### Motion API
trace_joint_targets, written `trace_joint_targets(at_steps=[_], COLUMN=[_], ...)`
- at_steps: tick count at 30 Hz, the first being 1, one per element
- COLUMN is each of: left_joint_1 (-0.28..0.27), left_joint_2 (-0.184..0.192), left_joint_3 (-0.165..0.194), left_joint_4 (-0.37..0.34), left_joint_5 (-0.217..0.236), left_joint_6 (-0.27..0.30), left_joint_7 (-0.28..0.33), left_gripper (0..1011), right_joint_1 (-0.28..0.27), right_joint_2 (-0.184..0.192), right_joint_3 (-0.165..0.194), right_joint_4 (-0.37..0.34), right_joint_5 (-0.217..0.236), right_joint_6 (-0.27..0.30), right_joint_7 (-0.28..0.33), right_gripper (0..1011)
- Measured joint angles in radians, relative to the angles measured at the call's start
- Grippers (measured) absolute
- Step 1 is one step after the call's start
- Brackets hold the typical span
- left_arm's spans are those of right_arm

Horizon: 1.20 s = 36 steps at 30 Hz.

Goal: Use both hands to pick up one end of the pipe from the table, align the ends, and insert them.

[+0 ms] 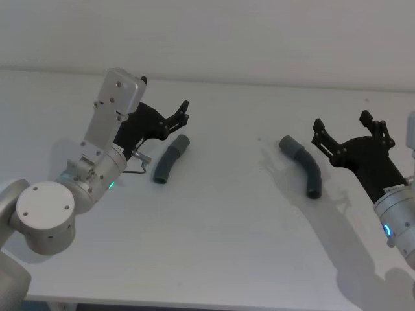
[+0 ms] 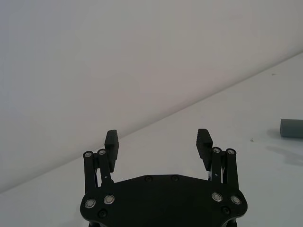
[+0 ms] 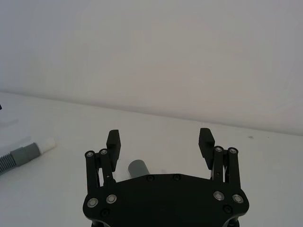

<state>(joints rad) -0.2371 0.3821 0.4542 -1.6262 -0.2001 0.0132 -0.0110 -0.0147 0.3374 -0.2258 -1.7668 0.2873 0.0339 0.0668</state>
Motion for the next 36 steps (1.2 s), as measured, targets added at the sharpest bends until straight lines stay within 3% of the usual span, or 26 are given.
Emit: trace_joint_targets(at_steps=[25,32,36], left_joint_1=[0.004,0.023,0.041], left_joint_2=[0.003,0.020,0.038], left_joint_3=[-0.002,-0.009,-0.018], left_joint_4=[-0.009,-0.052,-0.093], left_joint_5=[0.000,-0.010,-0.021], left_joint_6=[0.014,0.086,0.157], left_joint_7=[-0.001,-0.009,-0.014], left_gripper=[1001,1001,1001], right_joint_1=[0.000,0.000,0.000], right_joint_2=[0.000,0.000,0.000], right_joint_3=[0.000,0.000,0.000], right_joint_4=[0.000,0.000,0.000], right_joint_5=[0.000,0.000,0.000], right_joint_6=[0.000,0.000,0.000], right_joint_7=[0.000,0.000,0.000], right_gripper=[1004,1004,1004])
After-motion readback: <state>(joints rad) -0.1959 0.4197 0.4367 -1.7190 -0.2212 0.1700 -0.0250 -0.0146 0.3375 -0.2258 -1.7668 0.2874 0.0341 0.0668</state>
